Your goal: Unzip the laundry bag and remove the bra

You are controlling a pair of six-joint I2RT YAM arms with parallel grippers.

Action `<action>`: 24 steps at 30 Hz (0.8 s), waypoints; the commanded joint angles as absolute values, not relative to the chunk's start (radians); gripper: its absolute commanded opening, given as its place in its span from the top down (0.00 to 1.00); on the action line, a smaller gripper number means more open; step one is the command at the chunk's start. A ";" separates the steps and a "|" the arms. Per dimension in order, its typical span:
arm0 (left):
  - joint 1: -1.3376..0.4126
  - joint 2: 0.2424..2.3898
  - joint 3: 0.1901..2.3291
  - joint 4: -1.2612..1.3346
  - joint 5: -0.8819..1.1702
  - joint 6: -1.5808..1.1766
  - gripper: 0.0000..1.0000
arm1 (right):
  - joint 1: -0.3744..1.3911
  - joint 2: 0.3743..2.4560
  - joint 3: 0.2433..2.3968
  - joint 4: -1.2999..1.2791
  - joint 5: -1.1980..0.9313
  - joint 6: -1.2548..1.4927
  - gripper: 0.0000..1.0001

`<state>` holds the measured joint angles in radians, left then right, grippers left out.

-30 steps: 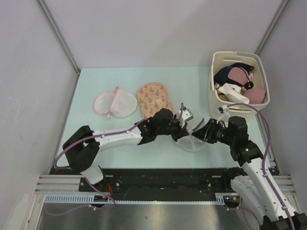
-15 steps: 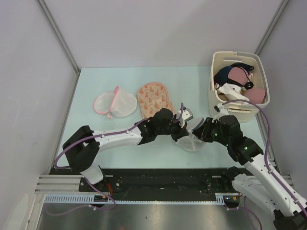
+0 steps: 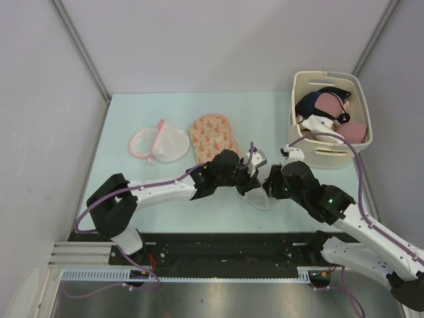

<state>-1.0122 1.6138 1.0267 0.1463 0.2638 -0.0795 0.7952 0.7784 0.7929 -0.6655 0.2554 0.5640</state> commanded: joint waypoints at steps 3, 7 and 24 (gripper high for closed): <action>-1.009 1.580 1.065 0.147 0.284 -0.072 1.00 | 0.779 0.818 0.838 -0.634 0.331 0.529 0.59; -1.009 1.572 1.055 0.158 0.294 -0.067 1.00 | 0.723 0.816 0.838 -0.608 0.267 0.505 0.59; -1.009 1.572 1.051 0.167 0.302 -0.061 1.00 | 0.669 0.804 0.798 -0.554 0.046 0.485 0.62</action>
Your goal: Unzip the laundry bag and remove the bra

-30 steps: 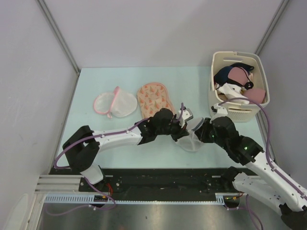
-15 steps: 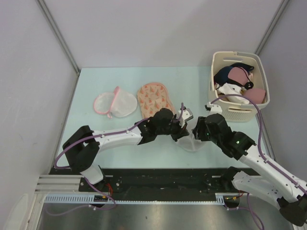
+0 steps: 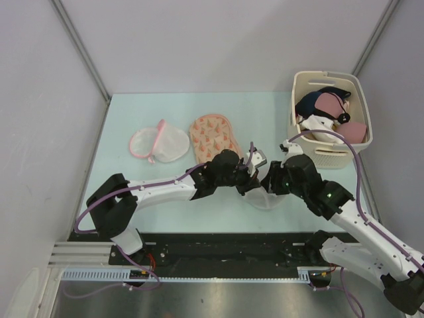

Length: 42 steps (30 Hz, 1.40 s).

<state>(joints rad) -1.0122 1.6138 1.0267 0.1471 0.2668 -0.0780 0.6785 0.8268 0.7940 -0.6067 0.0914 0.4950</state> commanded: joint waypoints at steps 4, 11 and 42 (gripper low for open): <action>-1.009 1.571 1.048 0.169 0.305 -0.061 0.99 | 0.666 0.795 0.779 -0.549 0.052 0.494 0.71; -1.009 1.568 1.049 0.172 0.311 -0.061 1.00 | 0.661 0.792 0.767 -0.557 0.078 0.499 0.75; -1.009 1.574 1.055 0.134 0.330 -0.051 0.99 | 0.723 0.784 0.761 -0.606 0.340 0.500 1.00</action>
<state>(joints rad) -1.0111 1.6138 1.0267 0.1425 0.2775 -0.0757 0.7227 0.8135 0.7647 -0.5831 0.2382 0.5003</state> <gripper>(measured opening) 0.027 0.009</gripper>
